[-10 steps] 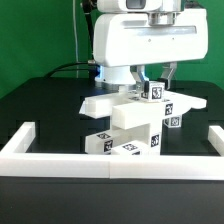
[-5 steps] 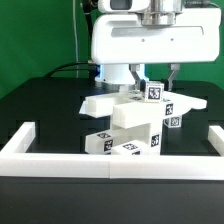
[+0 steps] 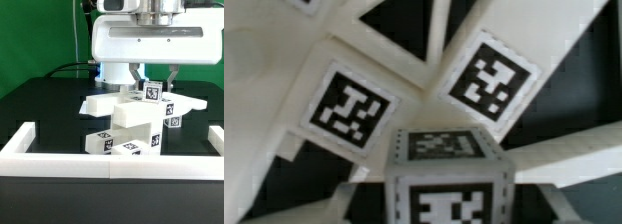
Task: Assemble chair
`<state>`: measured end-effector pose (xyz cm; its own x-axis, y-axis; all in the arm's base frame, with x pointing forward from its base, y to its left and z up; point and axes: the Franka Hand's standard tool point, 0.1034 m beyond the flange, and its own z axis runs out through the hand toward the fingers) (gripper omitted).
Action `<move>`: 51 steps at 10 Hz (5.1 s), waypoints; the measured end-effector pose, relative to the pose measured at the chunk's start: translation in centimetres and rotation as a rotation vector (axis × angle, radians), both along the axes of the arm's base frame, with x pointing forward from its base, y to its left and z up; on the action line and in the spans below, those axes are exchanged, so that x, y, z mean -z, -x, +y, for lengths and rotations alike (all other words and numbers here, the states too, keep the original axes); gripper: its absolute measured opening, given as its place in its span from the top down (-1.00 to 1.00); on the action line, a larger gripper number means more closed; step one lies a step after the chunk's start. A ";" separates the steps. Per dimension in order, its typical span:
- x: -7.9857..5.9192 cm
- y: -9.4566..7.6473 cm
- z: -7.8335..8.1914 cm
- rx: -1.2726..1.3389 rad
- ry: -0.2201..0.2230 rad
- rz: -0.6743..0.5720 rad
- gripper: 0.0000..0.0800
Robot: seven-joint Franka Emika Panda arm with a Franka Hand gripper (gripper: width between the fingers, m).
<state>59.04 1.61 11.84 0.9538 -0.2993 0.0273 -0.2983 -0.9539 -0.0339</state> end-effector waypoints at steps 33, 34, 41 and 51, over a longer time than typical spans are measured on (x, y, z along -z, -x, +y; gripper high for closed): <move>0.2 -0.2 0.3 -0.163 0.022 -0.029 0.28; 0.2 -0.2 0.3 -0.087 0.018 -0.027 0.28; 0.2 -0.3 0.3 0.401 -0.027 -0.016 0.28; 0.3 -0.2 1.0 0.603 -0.054 -0.007 -0.55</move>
Offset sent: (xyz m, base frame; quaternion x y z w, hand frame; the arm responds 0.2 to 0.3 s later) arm 0.0000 0.0000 0.0000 0.0000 0.0000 0.1938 0.9810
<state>59.29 2.59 11.56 0.6154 -0.7882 0.0029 -0.7854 -0.6135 -0.0820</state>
